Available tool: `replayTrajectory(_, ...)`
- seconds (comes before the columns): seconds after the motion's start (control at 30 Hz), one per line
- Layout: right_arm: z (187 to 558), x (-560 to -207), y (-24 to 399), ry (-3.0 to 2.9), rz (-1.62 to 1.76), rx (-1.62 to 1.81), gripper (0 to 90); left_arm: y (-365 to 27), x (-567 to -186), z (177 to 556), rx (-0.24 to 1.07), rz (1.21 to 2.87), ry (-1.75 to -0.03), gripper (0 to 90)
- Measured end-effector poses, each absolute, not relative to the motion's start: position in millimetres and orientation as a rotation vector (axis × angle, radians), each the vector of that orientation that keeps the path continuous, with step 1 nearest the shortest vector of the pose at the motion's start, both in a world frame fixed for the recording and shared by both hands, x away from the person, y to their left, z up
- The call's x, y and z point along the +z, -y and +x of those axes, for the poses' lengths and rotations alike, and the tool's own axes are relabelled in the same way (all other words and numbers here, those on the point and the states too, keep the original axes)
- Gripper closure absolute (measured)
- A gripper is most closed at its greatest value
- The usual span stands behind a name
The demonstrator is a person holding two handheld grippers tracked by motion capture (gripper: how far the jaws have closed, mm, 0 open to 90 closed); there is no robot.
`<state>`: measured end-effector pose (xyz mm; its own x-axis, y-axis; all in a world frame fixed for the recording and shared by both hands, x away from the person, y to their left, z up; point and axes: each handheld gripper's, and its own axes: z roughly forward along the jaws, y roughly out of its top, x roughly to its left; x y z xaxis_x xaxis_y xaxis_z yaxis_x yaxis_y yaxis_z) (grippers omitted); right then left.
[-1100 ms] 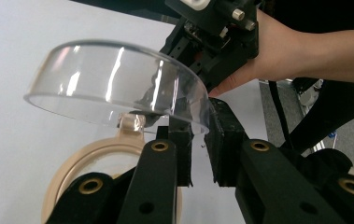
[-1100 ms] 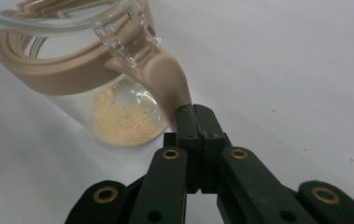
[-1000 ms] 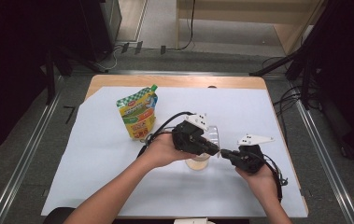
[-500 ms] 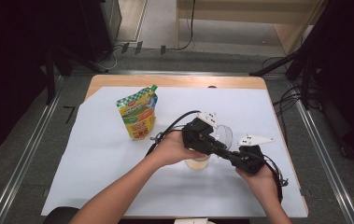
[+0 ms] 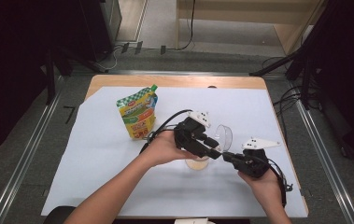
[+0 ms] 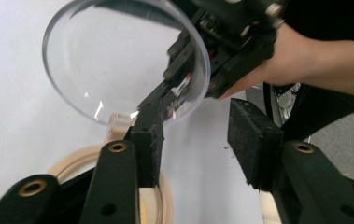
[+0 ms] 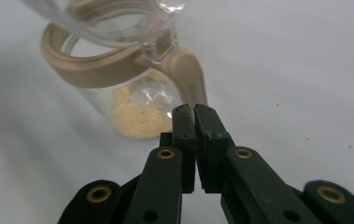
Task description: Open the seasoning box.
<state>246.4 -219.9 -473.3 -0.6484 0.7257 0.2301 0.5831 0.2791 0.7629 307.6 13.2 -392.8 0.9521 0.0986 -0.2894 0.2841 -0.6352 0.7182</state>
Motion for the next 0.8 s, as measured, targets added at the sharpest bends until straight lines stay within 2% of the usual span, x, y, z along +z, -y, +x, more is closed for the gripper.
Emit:
replayTrajectory(0.2,229,-465,213,-2.394,1.197,1.324,84.1,-32,-393,310,-0.254,2.223,-0.294,63.8)
replayTrajectory(0.23,226,-463,211,-2.398,1.185,1.341,81.0,-35,-393,310,-0.243,2.228,-0.311,62.5)
replayTrajectory(0.4,212,-465,204,-2.432,1.173,1.363,76.6,-53,-394,311,-0.228,2.226,-0.360,58.2)
replayTrajectory(0.53,200,-465,191,-2.465,1.093,1.347,72.2,-68,-394,316,-0.235,2.223,-0.417,51.4)
replayTrajectory(0.7,199,-463,180,-2.490,1.062,1.379,68.3,-86,-391,317,-0.228,2.196,-0.467,45.4)
replayTrajectory(0.8,201,-465,177,-2.516,1.064,1.373,62.5,-96,-389,318,-0.209,2.177,-0.476,47.7)
